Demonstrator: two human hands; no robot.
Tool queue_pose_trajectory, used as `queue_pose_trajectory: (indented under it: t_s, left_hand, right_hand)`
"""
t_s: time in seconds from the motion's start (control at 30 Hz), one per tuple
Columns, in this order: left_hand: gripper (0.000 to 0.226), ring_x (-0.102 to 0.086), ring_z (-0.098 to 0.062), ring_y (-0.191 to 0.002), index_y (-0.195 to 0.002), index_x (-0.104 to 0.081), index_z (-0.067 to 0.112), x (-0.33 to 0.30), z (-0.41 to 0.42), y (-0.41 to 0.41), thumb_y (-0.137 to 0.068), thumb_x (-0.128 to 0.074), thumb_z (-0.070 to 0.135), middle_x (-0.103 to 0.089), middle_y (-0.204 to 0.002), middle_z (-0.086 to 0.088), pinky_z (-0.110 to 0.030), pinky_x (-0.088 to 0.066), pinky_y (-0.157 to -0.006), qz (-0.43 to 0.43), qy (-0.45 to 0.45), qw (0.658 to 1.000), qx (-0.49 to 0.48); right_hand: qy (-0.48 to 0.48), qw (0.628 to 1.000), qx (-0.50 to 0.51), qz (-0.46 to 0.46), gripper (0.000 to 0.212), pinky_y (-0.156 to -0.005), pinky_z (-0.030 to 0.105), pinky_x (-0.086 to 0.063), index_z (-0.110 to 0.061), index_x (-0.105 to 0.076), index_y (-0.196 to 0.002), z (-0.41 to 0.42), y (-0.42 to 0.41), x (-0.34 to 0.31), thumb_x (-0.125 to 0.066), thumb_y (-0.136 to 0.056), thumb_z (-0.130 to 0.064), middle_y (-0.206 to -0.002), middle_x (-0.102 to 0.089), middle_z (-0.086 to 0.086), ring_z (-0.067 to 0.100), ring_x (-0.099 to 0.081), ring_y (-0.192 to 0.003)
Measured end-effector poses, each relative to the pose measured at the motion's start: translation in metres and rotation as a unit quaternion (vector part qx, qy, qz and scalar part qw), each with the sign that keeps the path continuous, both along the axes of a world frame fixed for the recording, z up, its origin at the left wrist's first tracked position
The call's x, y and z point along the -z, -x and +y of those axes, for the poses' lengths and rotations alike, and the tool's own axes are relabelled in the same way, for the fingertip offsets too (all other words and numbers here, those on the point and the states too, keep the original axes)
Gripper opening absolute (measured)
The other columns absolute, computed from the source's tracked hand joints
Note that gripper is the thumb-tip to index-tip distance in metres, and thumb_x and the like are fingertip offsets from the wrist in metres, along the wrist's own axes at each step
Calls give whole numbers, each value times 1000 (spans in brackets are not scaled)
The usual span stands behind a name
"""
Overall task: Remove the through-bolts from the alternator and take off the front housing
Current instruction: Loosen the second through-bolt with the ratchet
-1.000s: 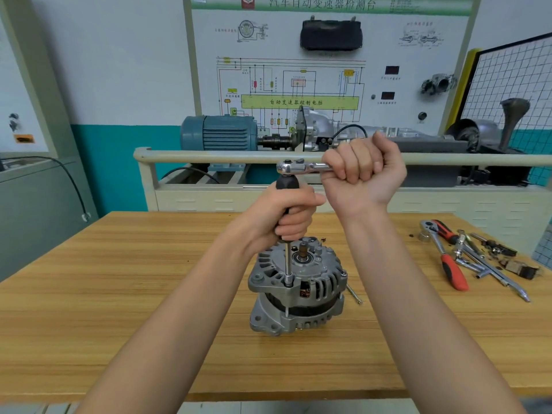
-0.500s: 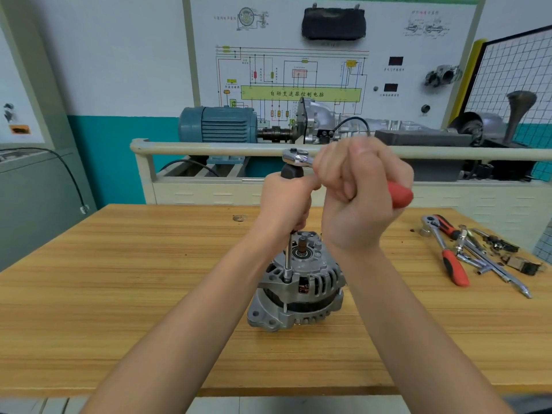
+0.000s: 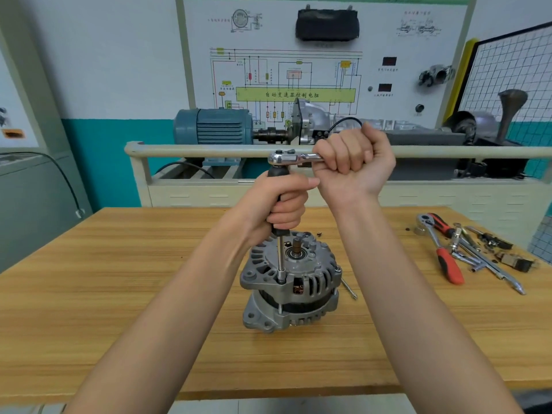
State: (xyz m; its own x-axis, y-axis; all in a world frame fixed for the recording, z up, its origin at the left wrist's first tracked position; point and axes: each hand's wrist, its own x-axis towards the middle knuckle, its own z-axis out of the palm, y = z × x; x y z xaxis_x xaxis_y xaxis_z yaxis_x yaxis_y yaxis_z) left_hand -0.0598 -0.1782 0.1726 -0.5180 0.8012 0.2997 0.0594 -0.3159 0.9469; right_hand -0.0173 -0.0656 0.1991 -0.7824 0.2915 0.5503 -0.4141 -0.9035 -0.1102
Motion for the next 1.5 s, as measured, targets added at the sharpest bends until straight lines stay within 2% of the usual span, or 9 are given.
queue_pose_trajectory:
  t_s: [0.17,0.4,0.57,0.73,0.97,1.07,1.23,1.37,1.5]
  left_hand:
    - [54,-14,-7,-27,-44,-26,20,3,5,-5,-90,-49,4,-20,-34,6,-11,-15,-35,-6,-14,993,-116]
    - [49,-18,-9,-29,-44,-34,20,4,14,-13,-85,-49,-2,-27,-36,5,-12,-16,-35,5,-29,971,-238]
    - [47,-24,-11,-32,-46,-37,18,3,1,-6,-85,-57,2,-29,-38,3,-18,-22,-38,36,-13,990,-133]
    - [36,-30,-13,-32,-45,-42,18,0,-2,-6,-75,-61,11,-33,-38,2,-20,-26,-39,49,-9,998,-38]
    - [54,-14,-7,-27,-41,-30,21,0,6,-6,-88,-49,4,-21,-34,7,-13,-13,-34,-19,-3,992,-126]
    - [48,-13,-9,-30,-48,-27,21,1,12,-9,-86,-49,1,-20,-37,6,-13,-14,-36,-12,-21,976,-215]
    - [54,-22,-7,-33,-37,-37,22,4,18,-14,-85,-48,0,-30,-35,9,-13,-19,-37,-8,-22,959,-284]
    - [44,-19,-9,-30,-42,-37,20,6,7,-7,-78,-55,1,-27,-36,4,-14,-19,-35,14,-39,980,-195]
    - [34,-27,-12,-31,-45,-42,17,1,-4,2,-74,-58,11,-33,-38,1,-18,-25,-38,52,-13,997,-51]
  right_hand:
    - [-111,980,150,66,50,-41,22,-22,-22,-28,-37,-15,-19,6,-36,-86,-12,-34,-21,-5,12,-12,-38]
    - [-257,851,428,159,35,-49,27,-21,-24,-31,-50,-48,-30,19,-45,-78,-9,-41,-28,-1,8,-28,-41]
    - [-201,936,255,134,46,-45,23,-24,-23,-26,-42,-25,-27,9,-33,-84,-6,-33,-27,-6,8,-19,-36]
    - [-15,1000,-6,22,47,-40,20,-17,-16,-31,-33,3,-8,3,-40,-80,-15,-30,-19,-5,10,-7,-38]
    - [-53,995,83,27,48,-40,22,-20,-18,-33,-35,-6,-12,4,-40,-82,-14,-32,-24,-5,12,-10,-38]
    - [-165,955,223,101,53,-44,24,-23,-23,-35,-38,-23,-22,8,-34,-88,-8,-35,-30,-8,9,-18,-37]
    - [-272,827,471,141,36,-47,32,-20,-24,-37,-48,-51,-31,22,-46,-80,-11,-47,-34,-6,13,-27,-42]
    - [-248,880,369,168,40,-47,25,-22,-24,-29,-47,-41,-29,15,-41,-81,-6,-39,-26,-3,6,-27,-38]
    - [-139,977,134,93,51,-42,21,-22,-22,-31,-36,-11,-20,4,-36,-85,-10,-31,-28,-6,12,-12,-37]
